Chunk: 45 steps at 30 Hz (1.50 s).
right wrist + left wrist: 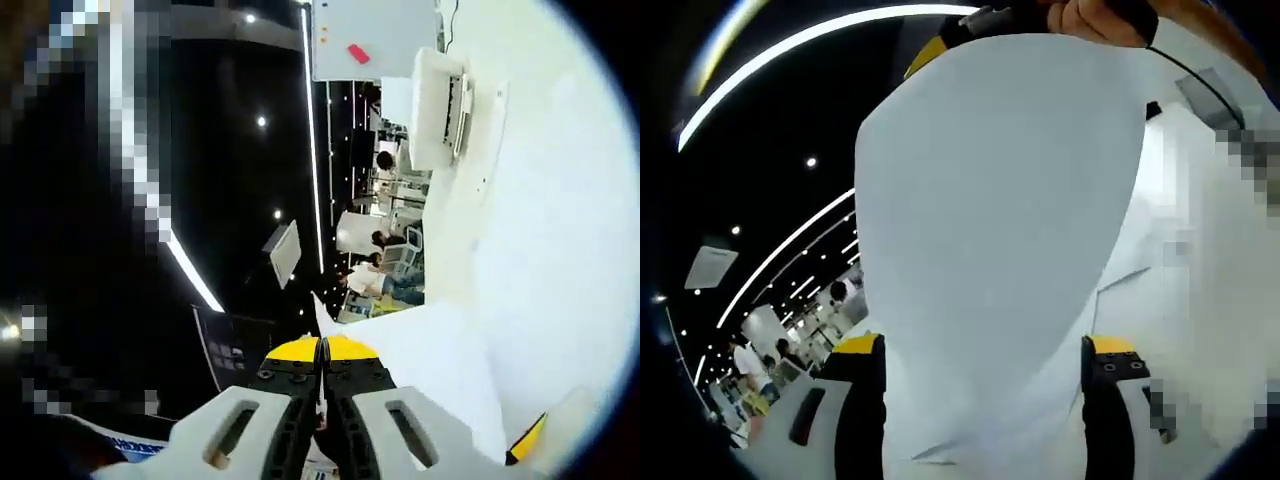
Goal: Organize the stack of printing papers by aligning and flattening the scattered papers on the table
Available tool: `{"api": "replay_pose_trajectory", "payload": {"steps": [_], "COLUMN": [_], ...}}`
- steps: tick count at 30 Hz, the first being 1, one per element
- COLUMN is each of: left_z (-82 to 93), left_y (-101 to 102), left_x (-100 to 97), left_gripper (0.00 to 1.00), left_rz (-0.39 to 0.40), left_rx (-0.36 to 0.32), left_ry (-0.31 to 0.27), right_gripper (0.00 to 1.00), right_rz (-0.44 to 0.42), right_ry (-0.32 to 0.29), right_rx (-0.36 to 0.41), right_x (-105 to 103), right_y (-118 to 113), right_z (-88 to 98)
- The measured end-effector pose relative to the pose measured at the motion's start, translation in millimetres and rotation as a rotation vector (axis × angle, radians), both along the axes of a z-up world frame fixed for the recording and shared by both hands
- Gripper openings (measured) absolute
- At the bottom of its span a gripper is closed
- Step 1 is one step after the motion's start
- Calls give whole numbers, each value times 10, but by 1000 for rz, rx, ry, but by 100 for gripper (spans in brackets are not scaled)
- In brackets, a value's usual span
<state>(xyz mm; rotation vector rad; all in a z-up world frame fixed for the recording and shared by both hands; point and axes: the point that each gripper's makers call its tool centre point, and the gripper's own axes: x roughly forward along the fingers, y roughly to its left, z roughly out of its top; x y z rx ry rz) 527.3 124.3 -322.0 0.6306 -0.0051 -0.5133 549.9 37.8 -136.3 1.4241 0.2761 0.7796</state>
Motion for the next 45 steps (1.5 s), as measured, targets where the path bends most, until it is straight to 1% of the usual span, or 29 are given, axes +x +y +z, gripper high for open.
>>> {"api": "replay_pose_trajectory", "payload": {"steps": [2,3,5,6,9,12,15,18,19,20,21,24,26,28,30,31,33,34,35,36,37,38,39,40,41,42,44,45], "left_z": [1,7,50,64,165,238,253,245,245,243,242,253,251,251,254,262,275,278,277,275,275,288,292,302,315,331,345,348], "left_y": [-8,-9,3,2,-12,-33,-26,-27,-27,-34,-36,-38,-28,-15,6,17,40,50,68,78,92,125,139,170,193,191,240,262], "left_x": [11,13,12,6,-34,-54,-58,-79,-89,-106,-118,-139,-142,-150,-161,-172,-198,-204,-206,-210,-213,-224,-229,-242,-255,-287,-299,-305], "left_gripper": [78,75,63,59,50,40,29,20,16,8,6,6,6,6,6,6,6,6,6,6,6,6,6,6,6,6,6,6], "left_rz": [6,6,12,11,-3,-20,-21,-31,-34,-43,-48,-64,-67,-77,-76,-78,-83,-86,-87,-86,-86,-88,-90,-91,-95,-123,-120,-121], "left_rx": [14,21,54,63,61,81,81,81,86,97,100,91,93,81,76,73,48,44,43,45,46,42,41,38,32,8,3,11], "left_ry": [-21,-30,-70,-81,-129,-177,-182,-183,-190,-198,-200,-197,-195,-184,-180,-182,-172,-171,-169,-168,-168,-168,-167,-166,-167,-161,-161,-165], "right_gripper": [0,0,0,0,0,0,0,0,0,0,0,0,0,0,0,0,1,3,6,9,10,11,13,14,15,16,20,21], "right_rz": [5,4,12,15,11,7,7,6,6,5,5,5,0,-6,-34,-39,-69,-77,-102,-112,-123,-142,-148,-170,-172,-170,-184,-191], "right_ry": [3,10,12,15,13,16,19,26,30,36,40,50,46,34,2,-2,-36,-43,-76,-90,-101,-142,-153,-173,-193,-253,-322,-349], "right_rx": [4,8,11,14,13,21,24,20,20,24,23,23,12,5,-37,-37,-68,-76,-120,-145,-161,-213,-228,-279,-316,-382,-481,-515], "right_x": [1,1,-7,-13,-24,-10,-7,-4,0,3,4,7,15,21,50,55,96,105,133,142,152,167,170,185,182,36,2,-5], "right_y": [-1,-5,2,3,-14,-28,-28,-29,-32,-38,-38,-43,-46,-60,-89,-99,-157,-179,-229,-251,-278,-333,-348,-416,-449,-576,-685,-716], "right_z": [-13,-26,-31,-35,-19,-3,-10,-40,-56,-75,-85,-115,-114,-112,-125,-117,-109,-107,-112,-118,-115,-113,-115,-133,-140,-347,-424,-437]}}
